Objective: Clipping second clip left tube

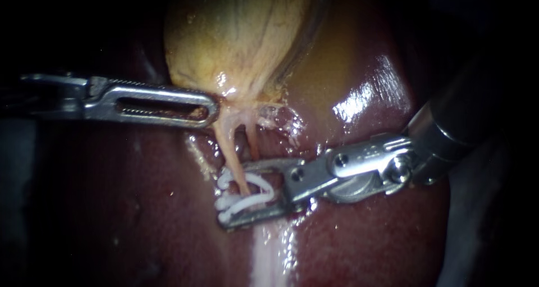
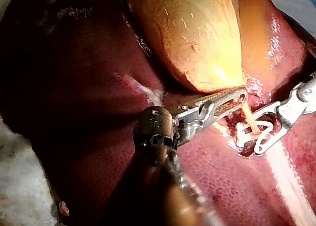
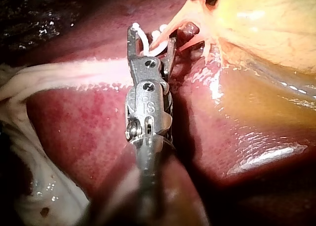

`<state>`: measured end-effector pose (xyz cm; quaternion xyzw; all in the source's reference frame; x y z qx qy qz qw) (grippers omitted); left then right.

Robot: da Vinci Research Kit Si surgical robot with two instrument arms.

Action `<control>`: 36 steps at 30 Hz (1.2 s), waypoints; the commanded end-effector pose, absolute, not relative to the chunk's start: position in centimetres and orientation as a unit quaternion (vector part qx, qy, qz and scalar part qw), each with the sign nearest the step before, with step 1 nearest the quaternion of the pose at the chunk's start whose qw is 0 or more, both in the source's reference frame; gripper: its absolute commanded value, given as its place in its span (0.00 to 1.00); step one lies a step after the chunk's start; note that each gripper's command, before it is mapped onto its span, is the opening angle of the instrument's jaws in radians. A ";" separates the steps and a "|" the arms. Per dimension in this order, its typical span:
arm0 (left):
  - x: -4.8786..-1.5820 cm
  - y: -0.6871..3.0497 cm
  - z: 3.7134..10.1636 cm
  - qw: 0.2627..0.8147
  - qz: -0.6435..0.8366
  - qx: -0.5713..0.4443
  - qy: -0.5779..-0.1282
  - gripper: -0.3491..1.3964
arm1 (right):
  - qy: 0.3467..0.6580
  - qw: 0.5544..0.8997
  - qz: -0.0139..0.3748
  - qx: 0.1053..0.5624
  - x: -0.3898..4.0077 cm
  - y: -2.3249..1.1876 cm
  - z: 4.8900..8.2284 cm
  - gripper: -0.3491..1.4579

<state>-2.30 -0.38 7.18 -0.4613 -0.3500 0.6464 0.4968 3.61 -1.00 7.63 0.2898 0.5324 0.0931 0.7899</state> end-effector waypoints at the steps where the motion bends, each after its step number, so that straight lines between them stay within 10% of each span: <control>1: -2.30 -0.38 7.19 0.497 0.646 -0.461 -0.350 0.00 | 0.532 0.790 0.095 0.291 3.62 -1.02 7.64 0.47; 36: -2.32 -0.39 7.21 0.497 0.647 -0.461 -0.349 0.00 | 0.520 0.764 0.168 0.342 3.63 -1.03 7.77 0.43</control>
